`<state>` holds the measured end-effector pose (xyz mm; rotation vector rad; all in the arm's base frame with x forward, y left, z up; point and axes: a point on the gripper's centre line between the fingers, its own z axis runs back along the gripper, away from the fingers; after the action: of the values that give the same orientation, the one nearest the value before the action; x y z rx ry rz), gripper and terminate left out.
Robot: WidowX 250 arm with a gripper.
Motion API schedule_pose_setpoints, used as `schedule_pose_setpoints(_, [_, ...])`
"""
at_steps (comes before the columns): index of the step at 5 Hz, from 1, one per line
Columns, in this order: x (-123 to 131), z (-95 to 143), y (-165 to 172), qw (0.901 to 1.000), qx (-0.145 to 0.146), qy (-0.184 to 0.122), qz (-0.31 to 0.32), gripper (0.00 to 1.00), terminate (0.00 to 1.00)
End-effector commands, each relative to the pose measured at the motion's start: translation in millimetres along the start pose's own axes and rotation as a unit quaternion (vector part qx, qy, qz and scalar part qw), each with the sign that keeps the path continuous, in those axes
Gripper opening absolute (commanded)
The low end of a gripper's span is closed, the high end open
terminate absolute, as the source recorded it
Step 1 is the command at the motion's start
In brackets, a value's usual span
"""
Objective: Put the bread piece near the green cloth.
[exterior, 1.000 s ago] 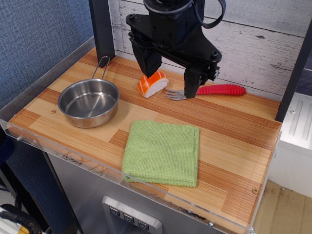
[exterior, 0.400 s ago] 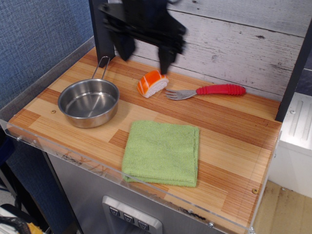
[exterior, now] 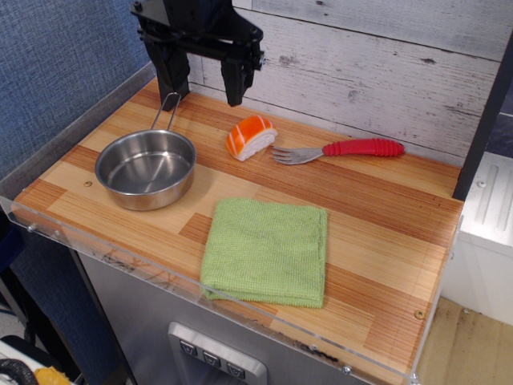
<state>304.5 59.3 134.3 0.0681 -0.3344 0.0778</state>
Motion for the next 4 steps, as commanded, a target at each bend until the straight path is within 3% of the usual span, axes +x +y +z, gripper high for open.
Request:
schedule_pose_setpoints(1, [13.2,-44.3,23.4,0.9989,-0.025,-0.039,-0.008,1.0,0.0])
schedule_pose_setpoints(4, [36.3,-83.4,27.1,0.9989,-0.023,-0.034,-0.022,1.0,0.0])
